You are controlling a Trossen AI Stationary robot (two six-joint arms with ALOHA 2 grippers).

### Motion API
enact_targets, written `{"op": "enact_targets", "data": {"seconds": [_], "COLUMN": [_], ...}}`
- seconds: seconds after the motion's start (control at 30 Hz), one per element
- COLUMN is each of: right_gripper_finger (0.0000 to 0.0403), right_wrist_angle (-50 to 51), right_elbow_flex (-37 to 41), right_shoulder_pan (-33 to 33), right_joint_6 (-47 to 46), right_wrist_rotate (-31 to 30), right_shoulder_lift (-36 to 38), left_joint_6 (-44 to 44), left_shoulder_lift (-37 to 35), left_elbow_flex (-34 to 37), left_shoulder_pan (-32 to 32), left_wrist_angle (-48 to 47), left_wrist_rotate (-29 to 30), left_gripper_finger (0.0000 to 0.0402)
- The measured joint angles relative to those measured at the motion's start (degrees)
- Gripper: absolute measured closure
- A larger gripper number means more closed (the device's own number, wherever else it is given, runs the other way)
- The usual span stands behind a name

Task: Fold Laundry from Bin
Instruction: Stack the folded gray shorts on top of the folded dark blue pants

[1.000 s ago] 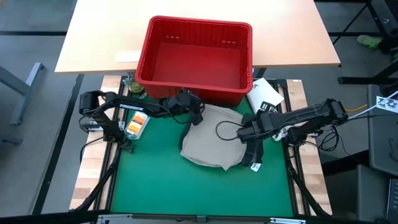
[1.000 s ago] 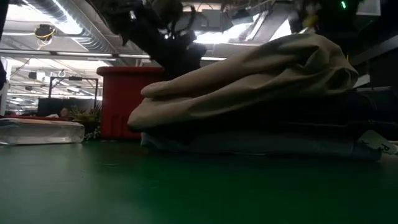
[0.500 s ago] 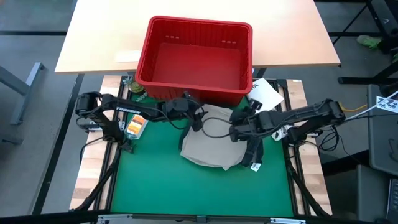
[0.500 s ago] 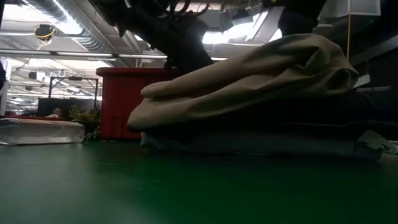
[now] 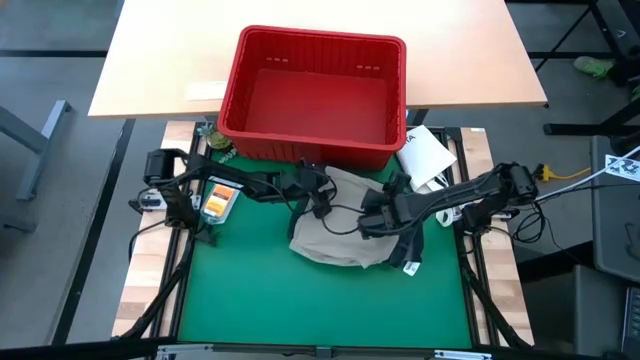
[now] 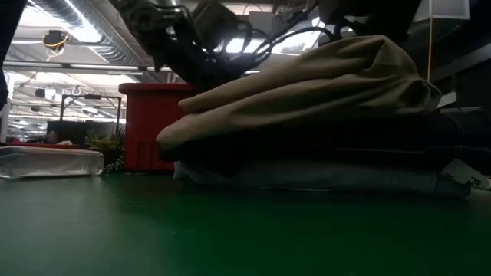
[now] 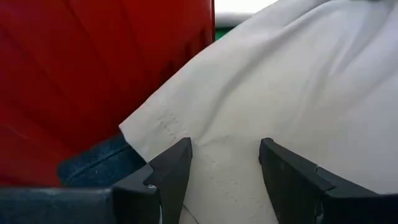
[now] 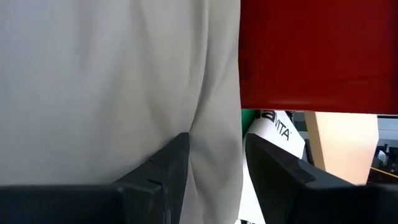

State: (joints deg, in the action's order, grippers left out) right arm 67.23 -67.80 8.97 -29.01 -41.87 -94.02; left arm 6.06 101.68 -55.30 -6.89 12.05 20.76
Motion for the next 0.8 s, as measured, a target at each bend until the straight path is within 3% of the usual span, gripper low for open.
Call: {"op": "enact_targets", "data": {"seconds": [0.4, 0.63, 0.8], "right_gripper_finger": [0.0242, 0.0242, 0.0242], "right_wrist_angle": [1.1, 10.0, 12.3], "right_elbow_flex": [1.3, -6.8, -11.4], "right_shoulder_pan": [0.0, 0.0, 0.0], "right_joint_6": [-0.7, -0.6, -0.6], "right_wrist_rotate": [1.0, 2.4, -0.1], "right_shoulder_lift": [-0.2, 0.0, 0.1], "left_joint_6": [-0.5, -2.1, -1.8], "left_shoulder_lift": [-1.5, -5.1, -5.8], "left_elbow_flex": [0.1, 0.2, 0.2], "left_shoulder_pan": [-0.8, -0.5, -0.5], "left_wrist_angle": [-1.2, -1.0, 2.4], "left_wrist_rotate": [-0.3, -0.3, -0.5], "left_gripper_finger": [0.0214, 0.0214, 0.0214]}}
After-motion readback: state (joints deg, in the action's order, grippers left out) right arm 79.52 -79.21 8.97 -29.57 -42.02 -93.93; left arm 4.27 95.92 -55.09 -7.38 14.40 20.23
